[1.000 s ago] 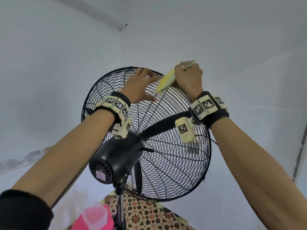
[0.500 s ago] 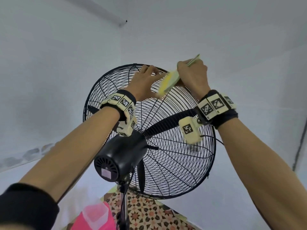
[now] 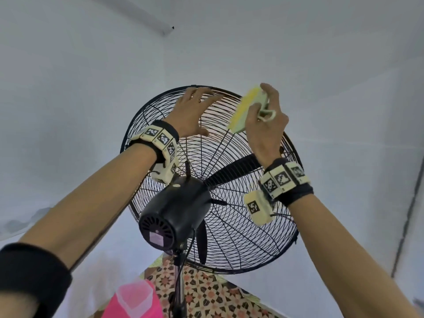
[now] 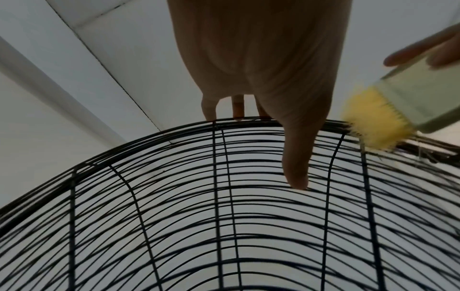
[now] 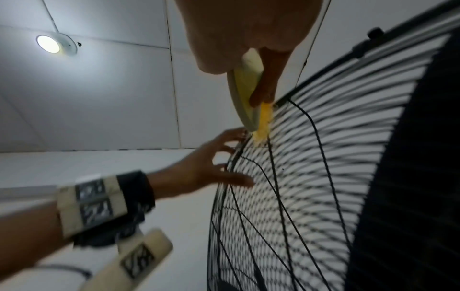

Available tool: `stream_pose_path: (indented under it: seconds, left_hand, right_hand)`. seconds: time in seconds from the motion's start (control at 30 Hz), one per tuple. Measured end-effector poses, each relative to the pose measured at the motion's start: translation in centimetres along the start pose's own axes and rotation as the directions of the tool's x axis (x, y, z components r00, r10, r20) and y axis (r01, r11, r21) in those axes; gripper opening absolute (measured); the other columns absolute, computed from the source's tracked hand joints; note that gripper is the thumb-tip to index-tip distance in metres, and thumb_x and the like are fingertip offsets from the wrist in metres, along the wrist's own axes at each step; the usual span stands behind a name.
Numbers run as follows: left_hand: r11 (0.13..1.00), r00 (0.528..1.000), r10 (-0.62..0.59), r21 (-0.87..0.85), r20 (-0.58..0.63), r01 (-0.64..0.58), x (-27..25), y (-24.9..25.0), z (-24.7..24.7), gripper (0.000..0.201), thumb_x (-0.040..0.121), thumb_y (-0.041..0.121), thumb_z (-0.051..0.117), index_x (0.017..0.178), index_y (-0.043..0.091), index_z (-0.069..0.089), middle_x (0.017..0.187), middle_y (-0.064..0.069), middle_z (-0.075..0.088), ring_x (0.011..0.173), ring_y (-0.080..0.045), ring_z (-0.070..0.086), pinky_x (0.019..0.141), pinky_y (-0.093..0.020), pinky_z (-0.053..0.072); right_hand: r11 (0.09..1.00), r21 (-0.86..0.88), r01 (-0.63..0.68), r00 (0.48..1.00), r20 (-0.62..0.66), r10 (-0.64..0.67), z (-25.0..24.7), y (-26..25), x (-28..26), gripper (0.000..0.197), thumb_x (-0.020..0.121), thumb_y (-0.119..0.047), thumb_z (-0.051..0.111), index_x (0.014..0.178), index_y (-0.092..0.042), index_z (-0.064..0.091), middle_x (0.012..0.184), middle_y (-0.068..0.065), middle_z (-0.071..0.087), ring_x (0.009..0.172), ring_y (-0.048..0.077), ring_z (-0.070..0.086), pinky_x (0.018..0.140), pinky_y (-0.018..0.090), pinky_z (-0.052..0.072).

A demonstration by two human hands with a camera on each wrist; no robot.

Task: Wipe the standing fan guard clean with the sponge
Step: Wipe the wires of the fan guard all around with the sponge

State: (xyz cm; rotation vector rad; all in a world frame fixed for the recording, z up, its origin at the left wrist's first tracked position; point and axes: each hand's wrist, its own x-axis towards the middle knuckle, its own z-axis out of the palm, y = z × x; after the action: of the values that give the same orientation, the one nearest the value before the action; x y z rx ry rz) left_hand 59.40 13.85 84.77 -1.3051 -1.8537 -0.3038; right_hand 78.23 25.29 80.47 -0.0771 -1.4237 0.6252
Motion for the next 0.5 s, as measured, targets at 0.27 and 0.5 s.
stream_pose_path:
  seconds: [0.27,0.5]
  left_hand:
    - [0.999,0.999,0.019,0.037,-0.043,-0.018,0.5,-0.2,0.9,0.109,0.068,0.045,0.093,0.158,0.036,0.034,0.159,-0.001,0.035,0.144,-0.033,0.030,0.109,-0.058,0.037]
    - [1.000,0.998,-0.012,-0.010,-0.056,0.012,0.3,-0.2,0.3,0.102,0.067,0.047,0.093,0.154,0.038,0.042,0.156,0.002,0.038,0.144,-0.031,0.030,0.112,-0.056,0.033]
  right_hand:
    - [0.983,-0.057,0.175,0.959,0.234,-0.157,1.3,1.9,-4.8,0.026,0.100,-0.009,0.049,0.124,-0.009,0.059,0.090,0.008,0.068,0.067,-0.001,0.061,0.050,0.009,0.048]
    - [0.944,-0.170,0.282,0.916,0.339,-0.213,3.4,2.2,-6.3,0.012,0.096,-0.010,0.052,0.107,-0.010,0.056,0.117,0.011,0.054,0.079,0.012,0.057,0.061,0.019,0.051]
